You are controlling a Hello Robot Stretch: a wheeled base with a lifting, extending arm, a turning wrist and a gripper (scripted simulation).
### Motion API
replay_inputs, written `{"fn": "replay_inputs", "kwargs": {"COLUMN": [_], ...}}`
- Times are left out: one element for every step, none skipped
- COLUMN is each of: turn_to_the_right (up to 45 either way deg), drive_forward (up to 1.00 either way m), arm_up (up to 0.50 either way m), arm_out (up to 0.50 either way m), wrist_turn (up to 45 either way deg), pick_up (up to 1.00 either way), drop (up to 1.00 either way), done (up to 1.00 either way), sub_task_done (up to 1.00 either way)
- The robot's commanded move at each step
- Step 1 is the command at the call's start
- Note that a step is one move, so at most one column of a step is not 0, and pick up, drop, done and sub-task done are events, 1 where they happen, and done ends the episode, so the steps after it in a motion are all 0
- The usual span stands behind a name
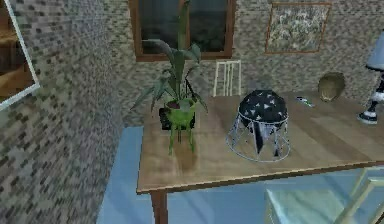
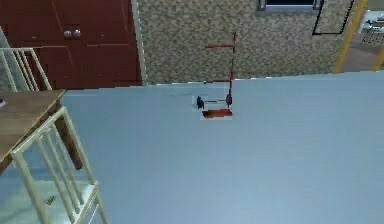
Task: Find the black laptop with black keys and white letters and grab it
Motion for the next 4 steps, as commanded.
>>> {"fn": "replay_inputs", "kwargs": {"turn_to_the_right": [45.0, 27.0, 0.0, -12.0], "drive_forward": [0.00, 0.00, 1.00, 0.00], "arm_up": [0.00, 0.00, 0.00, 0.00], "arm_out": [0.00, 0.00, 0.00, 0.00], "wrist_turn": [0.0, 0.0, 0.0, 0.0], "pick_up": [0.00, 0.00, 0.00, 0.00], "drop": [0.00, 0.00, 0.00, 0.00], "done": [0.00, 0.00, 0.00, 0.00], "sub_task_done": [0.00, 0.00, 0.00, 0.00]}}
